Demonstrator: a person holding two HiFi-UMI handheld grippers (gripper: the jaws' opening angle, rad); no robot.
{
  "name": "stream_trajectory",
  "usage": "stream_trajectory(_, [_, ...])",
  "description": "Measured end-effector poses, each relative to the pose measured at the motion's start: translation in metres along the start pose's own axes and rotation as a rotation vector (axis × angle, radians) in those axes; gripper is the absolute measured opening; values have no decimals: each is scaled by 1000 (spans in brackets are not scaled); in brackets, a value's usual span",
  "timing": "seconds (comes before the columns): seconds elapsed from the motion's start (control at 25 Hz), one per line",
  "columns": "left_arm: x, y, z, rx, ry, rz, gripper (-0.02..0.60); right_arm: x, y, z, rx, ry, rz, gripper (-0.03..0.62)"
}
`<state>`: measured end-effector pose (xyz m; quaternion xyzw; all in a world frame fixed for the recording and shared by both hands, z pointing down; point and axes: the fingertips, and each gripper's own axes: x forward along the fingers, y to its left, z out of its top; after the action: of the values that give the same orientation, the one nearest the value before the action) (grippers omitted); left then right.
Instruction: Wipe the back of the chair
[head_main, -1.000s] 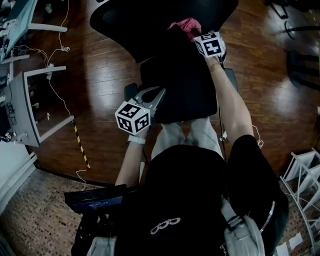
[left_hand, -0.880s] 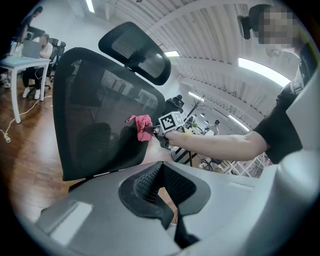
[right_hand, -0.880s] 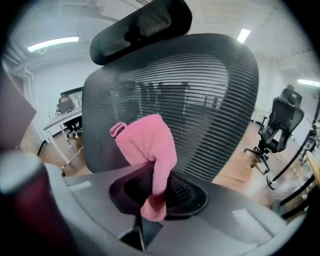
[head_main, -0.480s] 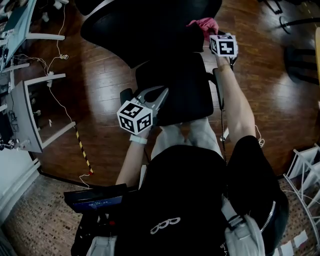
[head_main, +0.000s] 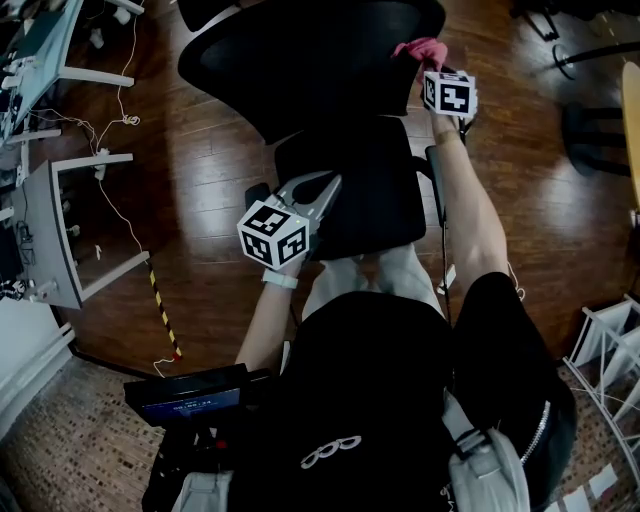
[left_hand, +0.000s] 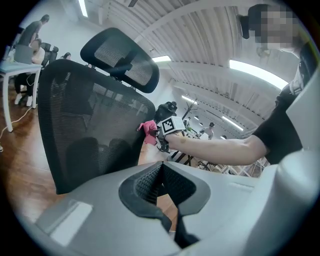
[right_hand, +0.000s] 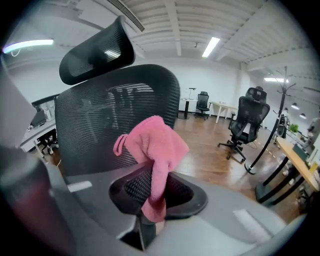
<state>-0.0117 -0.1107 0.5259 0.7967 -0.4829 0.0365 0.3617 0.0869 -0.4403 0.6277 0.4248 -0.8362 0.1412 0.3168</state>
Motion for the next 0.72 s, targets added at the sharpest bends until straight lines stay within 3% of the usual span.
stream_trajectory(0.72, [-88,32,0,-61,-140,99,-8,19,221,47,-266,-10,250,46])
